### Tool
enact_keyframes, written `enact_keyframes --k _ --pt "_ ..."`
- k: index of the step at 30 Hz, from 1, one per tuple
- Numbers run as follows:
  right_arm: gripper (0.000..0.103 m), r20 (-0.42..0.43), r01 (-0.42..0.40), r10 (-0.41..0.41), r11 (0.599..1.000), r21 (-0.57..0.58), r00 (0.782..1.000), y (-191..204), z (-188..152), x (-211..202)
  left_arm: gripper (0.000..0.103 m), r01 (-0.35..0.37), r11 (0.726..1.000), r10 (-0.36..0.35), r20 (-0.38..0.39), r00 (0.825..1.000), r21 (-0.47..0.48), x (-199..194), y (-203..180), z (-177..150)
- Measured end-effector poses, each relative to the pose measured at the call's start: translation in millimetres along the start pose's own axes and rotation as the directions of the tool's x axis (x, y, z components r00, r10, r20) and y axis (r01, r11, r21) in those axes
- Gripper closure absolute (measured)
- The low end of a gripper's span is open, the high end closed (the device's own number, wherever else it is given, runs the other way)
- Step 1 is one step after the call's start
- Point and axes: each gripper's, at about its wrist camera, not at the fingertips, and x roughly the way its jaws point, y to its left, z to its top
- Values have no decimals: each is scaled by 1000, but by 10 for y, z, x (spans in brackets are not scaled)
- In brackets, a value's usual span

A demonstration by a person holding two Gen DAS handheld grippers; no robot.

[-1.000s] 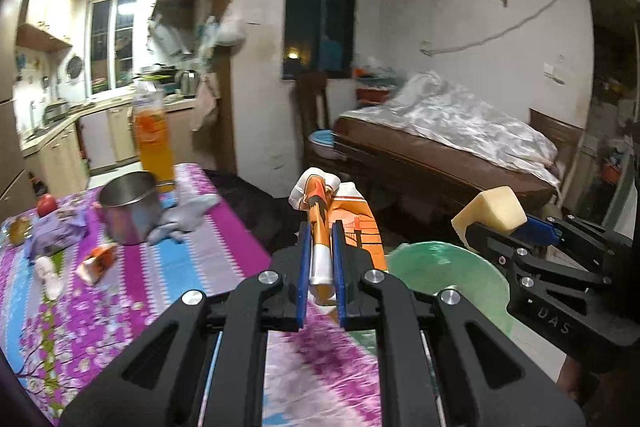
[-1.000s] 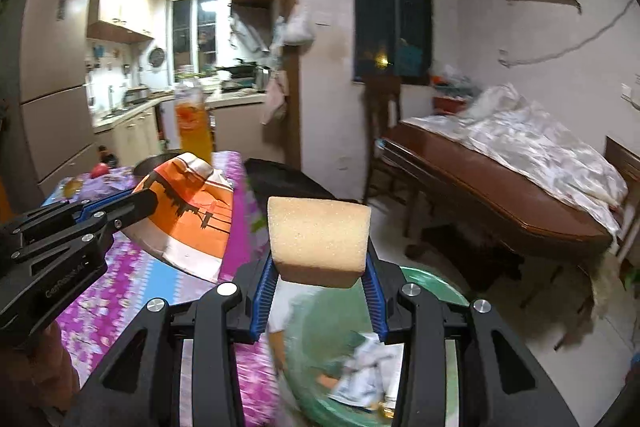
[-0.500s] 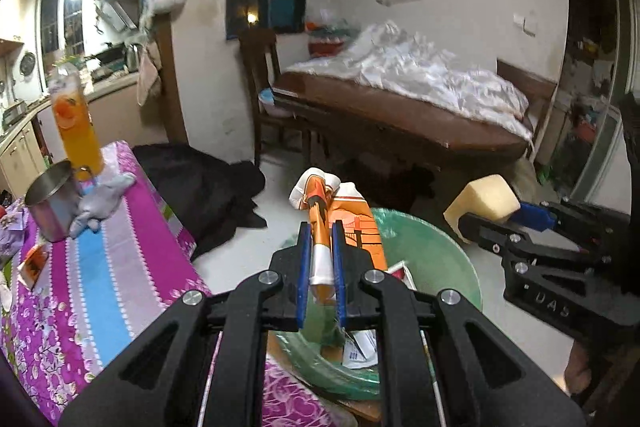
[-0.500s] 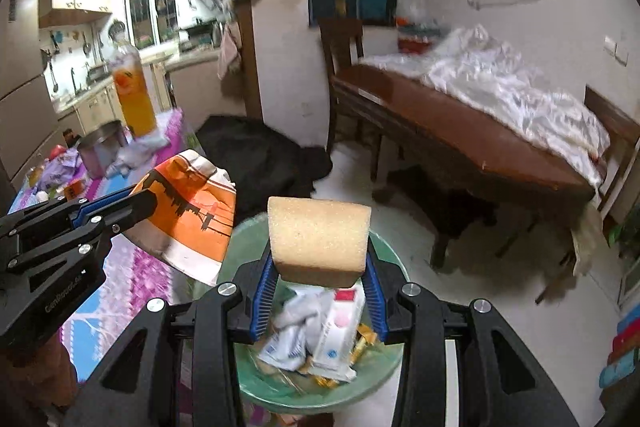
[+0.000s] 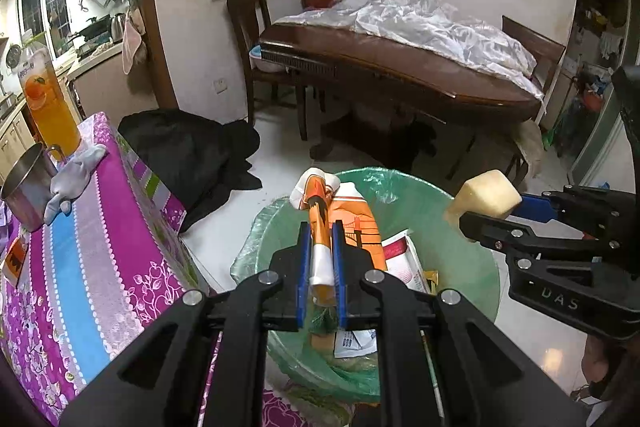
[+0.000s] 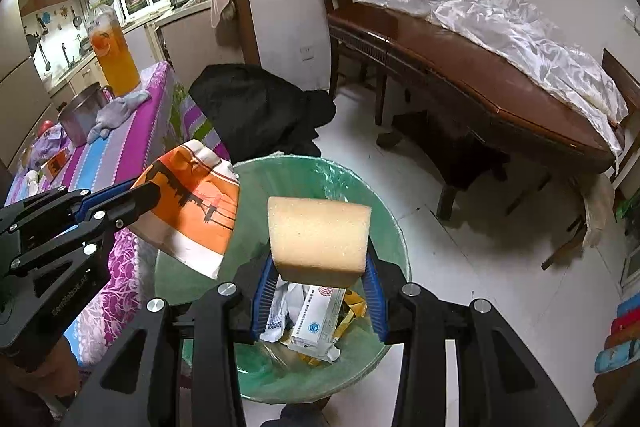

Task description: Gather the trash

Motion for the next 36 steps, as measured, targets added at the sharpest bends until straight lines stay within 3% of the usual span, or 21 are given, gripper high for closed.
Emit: enact_keyframes --k 19,21,22,23,27,36 --pt "61 -16 2 -2 1000 6 1000 -15 -69 100 93 -1 1000 1 -20 1000 -12 145 -16 10" --pt "50 -7 6 -6 1000 10 1000 -26 -87 85 75 -11 1000 11 -27 1000 -13 165 -13 6" --pt "49 -3 6 -6 1000 13 1000 -31 -93 77 54 -20 1000 20 -21 1000 -14 164 -4 11" --pt "48 2 8 -8 1000 17 1000 -39 -101 65 42 -28 999 28 -13 1000 -14 155 0 9" --pt "40 19 15 -16 999 30 1000 -59 -107 17 32 -30 999 30 -7 1000 -17 147 0 8" --pt "36 66 18 -20 999 34 998 -29 -145 -135 27 -38 999 38 5 999 -18 82 19 -2"
